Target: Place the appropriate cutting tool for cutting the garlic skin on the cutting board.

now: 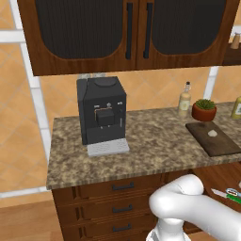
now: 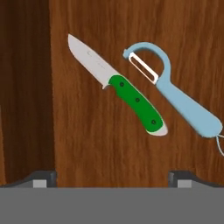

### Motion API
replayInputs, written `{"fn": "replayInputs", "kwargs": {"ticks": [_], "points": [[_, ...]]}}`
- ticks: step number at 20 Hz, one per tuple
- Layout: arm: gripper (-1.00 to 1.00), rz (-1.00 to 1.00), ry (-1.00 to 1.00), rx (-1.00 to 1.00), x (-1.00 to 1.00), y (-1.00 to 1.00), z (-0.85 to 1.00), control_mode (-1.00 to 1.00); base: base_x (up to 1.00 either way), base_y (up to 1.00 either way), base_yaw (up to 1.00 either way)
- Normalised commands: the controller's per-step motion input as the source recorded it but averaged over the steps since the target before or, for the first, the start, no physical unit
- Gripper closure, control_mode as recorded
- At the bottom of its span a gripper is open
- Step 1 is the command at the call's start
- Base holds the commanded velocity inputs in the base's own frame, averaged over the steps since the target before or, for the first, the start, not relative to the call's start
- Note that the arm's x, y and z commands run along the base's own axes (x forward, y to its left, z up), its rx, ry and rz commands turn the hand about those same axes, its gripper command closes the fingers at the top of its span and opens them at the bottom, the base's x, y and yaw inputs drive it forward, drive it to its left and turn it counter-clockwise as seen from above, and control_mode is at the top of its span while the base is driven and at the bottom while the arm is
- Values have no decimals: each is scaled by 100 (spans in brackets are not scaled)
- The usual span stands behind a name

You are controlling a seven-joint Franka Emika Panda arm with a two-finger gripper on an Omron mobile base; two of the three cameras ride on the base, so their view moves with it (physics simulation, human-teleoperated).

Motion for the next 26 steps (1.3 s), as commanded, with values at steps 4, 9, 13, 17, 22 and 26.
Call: {"fn": "replayInputs", "kwargs": {"ticks": [4, 9, 13, 17, 22, 26], "points": [[-100, 0, 0, -12, 43, 17, -31, -100, 0, 0, 0], [-100, 0, 0, -7, 31, 11, -52, -100, 0, 0, 0], [-100, 4, 0, -4, 25, 2, -42, -100, 0, 0, 0], [-100, 9, 1, -2, 23, -1, -30, -100, 0, 0, 0], [-100, 12, 0, 0, 18, -16, -29, -100, 0, 0, 0], [-100, 15, 0, 0, 1, -26, -23, -100, 0, 0, 0]]}}
